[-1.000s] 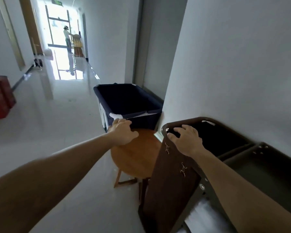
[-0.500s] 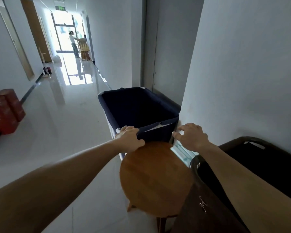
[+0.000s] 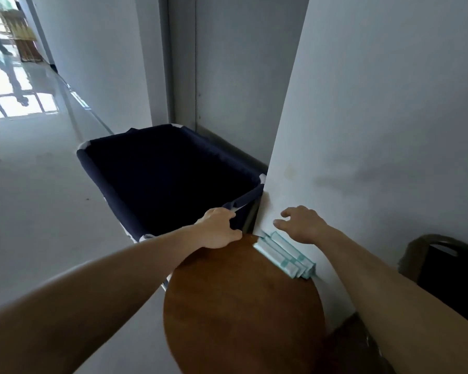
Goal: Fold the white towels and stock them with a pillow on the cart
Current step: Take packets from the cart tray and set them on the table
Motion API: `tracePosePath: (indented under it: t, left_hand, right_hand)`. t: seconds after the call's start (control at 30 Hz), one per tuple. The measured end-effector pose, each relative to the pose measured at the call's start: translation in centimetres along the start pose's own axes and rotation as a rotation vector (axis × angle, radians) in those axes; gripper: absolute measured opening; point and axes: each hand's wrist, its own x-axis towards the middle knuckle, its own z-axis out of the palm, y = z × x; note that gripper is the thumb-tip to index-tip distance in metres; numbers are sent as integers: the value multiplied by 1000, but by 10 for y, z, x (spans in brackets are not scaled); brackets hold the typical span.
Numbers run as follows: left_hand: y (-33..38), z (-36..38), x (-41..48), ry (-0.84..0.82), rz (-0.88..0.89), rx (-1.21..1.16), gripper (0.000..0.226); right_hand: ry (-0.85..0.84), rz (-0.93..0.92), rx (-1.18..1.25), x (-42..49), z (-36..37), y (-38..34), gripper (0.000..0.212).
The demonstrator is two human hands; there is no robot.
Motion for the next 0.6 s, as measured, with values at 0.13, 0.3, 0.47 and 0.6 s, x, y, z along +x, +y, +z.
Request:
tracePosePath:
  t: [0.13,0.3,0.47,0.6]
  left_hand:
    - [-9,-4,56,-94,103,87,66]
    - [-6,28,114,-239,224,178,46]
    - [-5,81,167,-345,198,125,51]
    - [-12,123,212,-430,102,98,50]
  right_hand:
    - [-56,125,59,37,22,0,55]
    - [-135,254,102,73,64,25,49]
    - [-229,319,110,121,121,65,49]
    - [-299,385,162,161,171,100,52]
